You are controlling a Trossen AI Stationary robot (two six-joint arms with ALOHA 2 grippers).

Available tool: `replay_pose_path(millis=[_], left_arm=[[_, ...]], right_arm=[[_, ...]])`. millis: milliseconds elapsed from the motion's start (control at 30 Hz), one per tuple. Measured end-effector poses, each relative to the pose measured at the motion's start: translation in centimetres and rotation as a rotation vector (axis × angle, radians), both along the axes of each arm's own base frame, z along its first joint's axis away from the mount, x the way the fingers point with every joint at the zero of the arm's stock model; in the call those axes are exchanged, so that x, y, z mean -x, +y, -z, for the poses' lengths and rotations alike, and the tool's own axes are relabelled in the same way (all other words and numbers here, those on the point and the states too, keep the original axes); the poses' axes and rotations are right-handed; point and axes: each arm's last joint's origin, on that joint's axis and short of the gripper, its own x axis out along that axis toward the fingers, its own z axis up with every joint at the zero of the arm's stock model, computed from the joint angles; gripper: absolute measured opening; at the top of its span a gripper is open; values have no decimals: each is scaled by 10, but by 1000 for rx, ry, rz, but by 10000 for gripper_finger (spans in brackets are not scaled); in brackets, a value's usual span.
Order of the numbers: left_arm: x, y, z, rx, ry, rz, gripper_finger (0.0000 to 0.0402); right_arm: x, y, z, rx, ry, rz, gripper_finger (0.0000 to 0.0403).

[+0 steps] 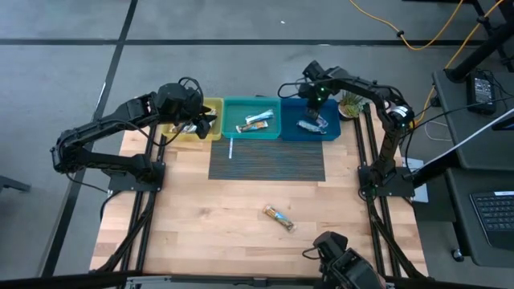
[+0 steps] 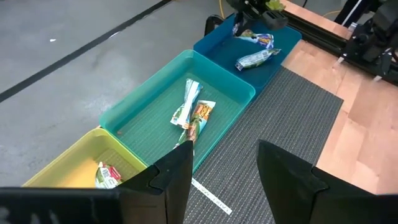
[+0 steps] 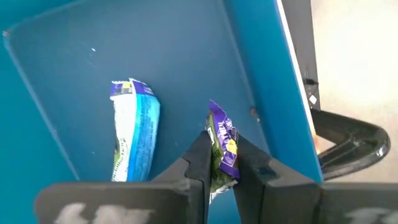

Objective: Pick and place Granola Bars by type
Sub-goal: Put the blue granola bar into the dark blue bin, then put the yellow granola bar into the green bin

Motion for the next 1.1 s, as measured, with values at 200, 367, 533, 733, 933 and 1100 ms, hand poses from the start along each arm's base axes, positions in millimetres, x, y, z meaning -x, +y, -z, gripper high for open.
replay_pose_path(millis=[200,367,533,733,933,1100], left_arm=[[-1,0,0,0,2,-1,168],[-4,2,3,6,15,-1,168],[-9,4,7,15,34,0,168],[-13,6,11,6,64,24,168],[-13,6,11,-14,80,44,168],[-13,6,11,-30,91,58,168]], right_arm=[[1,0,0,-6,-1,3,53],[0,1,0,-36,-32,-2,69],[1,1,-1,-51,-45,40,128],[3,3,-11,-11,-35,76,195],[6,9,-29,34,-61,92,207],[2,20,-36,23,-68,72,200]])
